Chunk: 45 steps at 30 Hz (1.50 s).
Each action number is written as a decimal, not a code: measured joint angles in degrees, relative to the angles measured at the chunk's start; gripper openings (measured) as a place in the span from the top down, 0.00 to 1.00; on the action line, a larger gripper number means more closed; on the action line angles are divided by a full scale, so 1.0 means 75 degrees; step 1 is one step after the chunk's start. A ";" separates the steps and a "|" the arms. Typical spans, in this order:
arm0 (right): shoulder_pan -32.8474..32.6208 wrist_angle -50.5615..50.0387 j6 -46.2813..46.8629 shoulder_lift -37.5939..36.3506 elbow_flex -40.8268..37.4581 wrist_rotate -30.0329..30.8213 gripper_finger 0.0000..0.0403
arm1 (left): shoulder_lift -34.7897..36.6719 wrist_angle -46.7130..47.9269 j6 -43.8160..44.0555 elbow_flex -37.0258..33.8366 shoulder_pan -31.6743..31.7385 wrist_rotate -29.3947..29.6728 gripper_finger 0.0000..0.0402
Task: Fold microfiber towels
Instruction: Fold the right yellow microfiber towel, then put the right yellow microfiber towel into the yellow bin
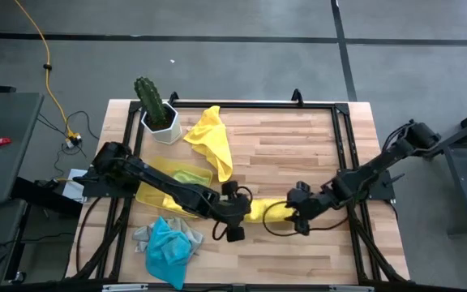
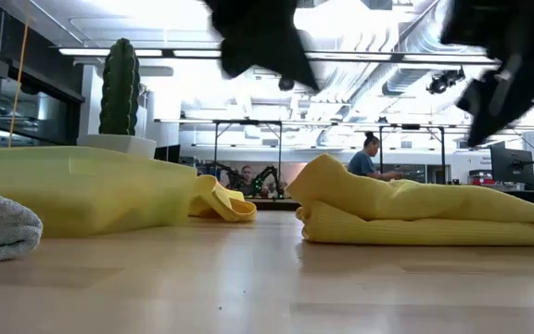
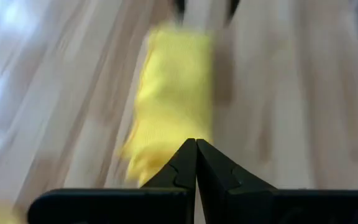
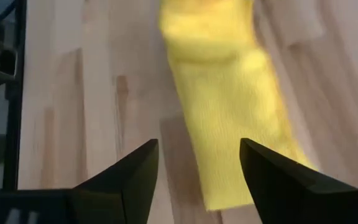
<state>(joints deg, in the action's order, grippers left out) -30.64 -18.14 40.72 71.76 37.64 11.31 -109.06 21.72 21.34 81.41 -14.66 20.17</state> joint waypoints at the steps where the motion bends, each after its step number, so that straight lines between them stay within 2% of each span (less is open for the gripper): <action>1: -0.0104 0.0280 0.0099 -0.0051 -0.0246 0.0050 0.48 | 0.0000 -0.0281 -0.0226 0.0000 0.0002 -0.0007 1.00; 5: -0.0327 0.1532 0.0492 -0.0153 -0.1157 0.0670 0.59 | -0.0272 -0.1445 -0.0866 0.0001 0.0169 -0.0001 1.00; 7: -0.0331 0.2150 0.0587 -0.0144 -0.1477 0.0700 0.70 | -0.0588 -0.1911 -0.0889 0.0001 0.0305 -0.0015 1.00; 10: -0.0328 0.2726 0.0600 -0.0087 -0.1776 0.0629 0.91 | -0.0913 -0.1860 -0.0800 -0.0026 0.0459 -0.0043 1.00; 11: -0.0337 0.2766 0.0575 -0.0070 -0.1820 0.0616 0.95 | -0.1023 -0.1917 -0.0701 -0.0013 0.0505 -0.0044 1.00; 12: -0.0358 0.2742 0.0541 -0.0067 -0.1855 0.0611 0.97 | -0.1101 -0.1861 -0.0629 -0.0001 0.0547 -0.0057 1.00; 16: -0.0384 0.2353 0.0537 0.0059 -0.1893 0.0529 0.93 | -0.1405 -0.1411 -0.0544 -0.0007 0.0563 -0.0211 1.00; 21: -0.0386 0.1650 0.0304 0.0119 -0.1896 0.0028 0.99 | -0.1658 -0.0722 -0.0352 -0.0014 0.0481 -0.0575 1.00; 26: -0.0525 0.1135 0.0187 -0.0157 -0.1808 -0.0260 0.97 | -0.1721 -0.0355 -0.0221 -0.0007 0.0447 -0.0697 1.00; 28: -0.0691 0.0807 0.0331 -0.0552 -0.1715 -0.0541 0.97 | -0.1663 -0.0288 -0.0010 0.0035 0.0447 -0.0714 1.00; 32: -0.1091 0.0275 0.1701 -0.1326 -0.1646 -0.0795 0.96 | -0.1340 0.0187 0.0129 0.0185 0.0450 -0.0721 1.00; 34: -0.1268 0.0213 0.2484 -0.1616 -0.1646 -0.0627 0.94 | -0.1036 0.0736 0.0158 0.0139 0.0453 -0.0721 1.00; 35: -0.1390 0.0065 0.2836 -0.1776 -0.1646 -0.0496 0.92 | -0.0942 0.0585 0.0211 0.0153 0.0450 -0.0741 1.00; 38: -0.1549 0.0031 0.3738 -0.1964 -0.1640 0.0280 0.81 | -0.0235 0.1403 0.0297 0.0141 0.0447 -0.0753 1.00; 41: -0.1590 -0.0093 0.4703 -0.2003 -0.1647 0.1041 0.66 | 0.0737 0.1560 0.0190 -0.0005 0.0444 -0.0754 1.00; 45: -0.1384 -0.0164 0.5753 -0.1723 -0.1655 0.1537 0.44 | 0.2274 0.0590 0.0080 -0.0829 0.0359 -0.0764 1.00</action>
<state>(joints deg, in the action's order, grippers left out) -41.02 -19.38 83.87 58.83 25.23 22.83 -92.00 26.15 21.93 75.19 -11.97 14.44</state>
